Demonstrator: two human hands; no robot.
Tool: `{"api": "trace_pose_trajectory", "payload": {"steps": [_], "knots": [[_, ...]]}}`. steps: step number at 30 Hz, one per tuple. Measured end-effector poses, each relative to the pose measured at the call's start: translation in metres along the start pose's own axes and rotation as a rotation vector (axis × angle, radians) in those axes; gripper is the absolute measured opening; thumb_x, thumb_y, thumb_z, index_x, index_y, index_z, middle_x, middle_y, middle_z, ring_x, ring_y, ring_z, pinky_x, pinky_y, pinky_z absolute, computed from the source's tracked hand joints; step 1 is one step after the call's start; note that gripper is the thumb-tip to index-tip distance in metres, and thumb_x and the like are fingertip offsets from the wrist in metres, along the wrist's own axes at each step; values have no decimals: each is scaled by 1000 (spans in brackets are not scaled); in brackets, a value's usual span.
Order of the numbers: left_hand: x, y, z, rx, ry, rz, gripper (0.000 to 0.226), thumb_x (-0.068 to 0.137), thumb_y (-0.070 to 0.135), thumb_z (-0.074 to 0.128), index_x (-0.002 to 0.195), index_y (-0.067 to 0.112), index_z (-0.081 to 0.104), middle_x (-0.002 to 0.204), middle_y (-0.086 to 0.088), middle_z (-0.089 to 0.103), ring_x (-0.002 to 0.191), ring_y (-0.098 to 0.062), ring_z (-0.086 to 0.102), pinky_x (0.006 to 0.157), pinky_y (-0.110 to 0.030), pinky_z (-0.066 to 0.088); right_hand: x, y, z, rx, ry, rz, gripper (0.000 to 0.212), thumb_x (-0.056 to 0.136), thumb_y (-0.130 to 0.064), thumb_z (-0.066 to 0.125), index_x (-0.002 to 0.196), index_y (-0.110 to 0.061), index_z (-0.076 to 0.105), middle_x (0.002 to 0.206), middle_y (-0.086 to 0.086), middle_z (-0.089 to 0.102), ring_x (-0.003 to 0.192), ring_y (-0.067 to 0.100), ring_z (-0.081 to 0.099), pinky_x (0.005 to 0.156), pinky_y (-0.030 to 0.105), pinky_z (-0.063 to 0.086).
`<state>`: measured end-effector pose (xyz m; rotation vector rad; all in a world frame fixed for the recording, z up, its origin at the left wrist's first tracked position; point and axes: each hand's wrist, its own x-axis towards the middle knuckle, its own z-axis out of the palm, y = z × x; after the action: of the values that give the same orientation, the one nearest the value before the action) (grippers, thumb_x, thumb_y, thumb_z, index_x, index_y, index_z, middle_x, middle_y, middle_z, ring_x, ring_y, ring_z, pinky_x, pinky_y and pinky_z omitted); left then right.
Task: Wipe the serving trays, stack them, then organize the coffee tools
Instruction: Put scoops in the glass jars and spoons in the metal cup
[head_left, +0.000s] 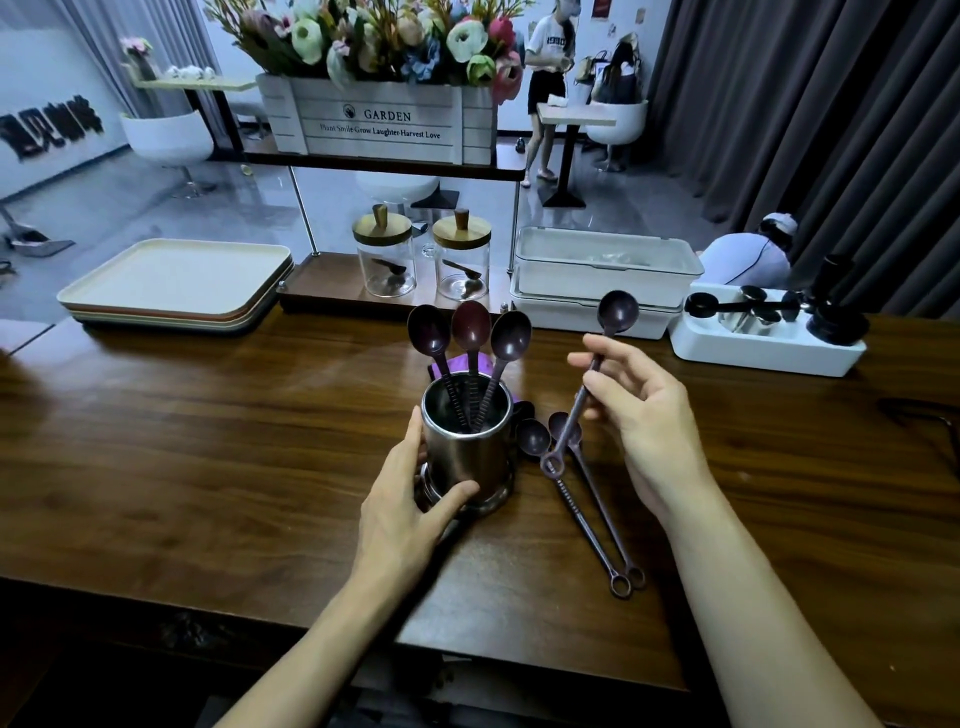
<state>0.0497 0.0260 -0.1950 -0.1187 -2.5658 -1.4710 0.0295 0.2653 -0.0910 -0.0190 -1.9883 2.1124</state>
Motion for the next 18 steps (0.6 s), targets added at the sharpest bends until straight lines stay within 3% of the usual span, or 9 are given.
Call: {"api": "trace_pose_trajectory", "payload": {"steps": [4, 6, 11, 13, 15, 17, 18], "knots": [[0, -1, -1, -4, -4, 14, 100, 79, 50, 79, 157, 54, 17, 141, 27, 51, 127, 8, 49, 105, -27, 45, -1, -15, 19, -5, 102, -113, 33, 97, -2, 60, 126, -16, 67, 117, -2, 72, 93, 6, 68, 72, 21, 55], [0, -1, -1, -29, -3, 9, 100, 77, 51, 80, 157, 54, 19, 140, 30, 51, 126, 12, 48, 105, -25, 44, -3, -18, 26, -37, 125, -148, 36, 97, -2, 60, 131, -13, 64, 112, -9, 72, 90, 2, 68, 75, 22, 57], [0, -3, -1, -62, 4, 5, 102, 74, 53, 81, 157, 51, 21, 136, 37, 49, 124, 15, 49, 104, -20, 43, -8, -21, 37, -135, 119, -143, 45, 98, -2, 58, 143, -10, 54, 79, -33, 70, 73, -4, 66, 79, 24, 59], [0, -4, 0, -55, 5, 7, 103, 76, 48, 83, 157, 51, 20, 136, 37, 49, 125, 10, 51, 105, -23, 45, -11, -21, 39, -179, 106, -130, 46, 99, -5, 58, 144, -14, 53, 76, -31, 70, 68, 3, 65, 75, 29, 59], [0, -4, -1, -51, 2, 15, 102, 77, 50, 81, 157, 52, 19, 135, 41, 47, 125, 9, 52, 105, -24, 46, -15, -19, 41, -243, 87, -129, 46, 100, -11, 58, 144, -20, 53, 77, -22, 72, 68, 21, 64, 74, 43, 57], [0, -3, -2, -50, -3, 28, 99, 77, 58, 76, 157, 53, 17, 135, 45, 44, 125, 12, 51, 105, -25, 46, -17, -16, 42, -309, 56, -122, 45, 100, -19, 59, 143, -27, 55, 81, -5, 73, 74, 29, 66, 70, 43, 56], [0, -3, -2, -51, -3, 33, 99, 77, 61, 74, 157, 53, 17, 134, 47, 43, 125, 12, 50, 105, -25, 46, -17, -13, 43, -348, 37, -116, 44, 99, -22, 59, 142, -30, 56, 82, -1, 73, 73, 24, 66, 67, 38, 55]]}}
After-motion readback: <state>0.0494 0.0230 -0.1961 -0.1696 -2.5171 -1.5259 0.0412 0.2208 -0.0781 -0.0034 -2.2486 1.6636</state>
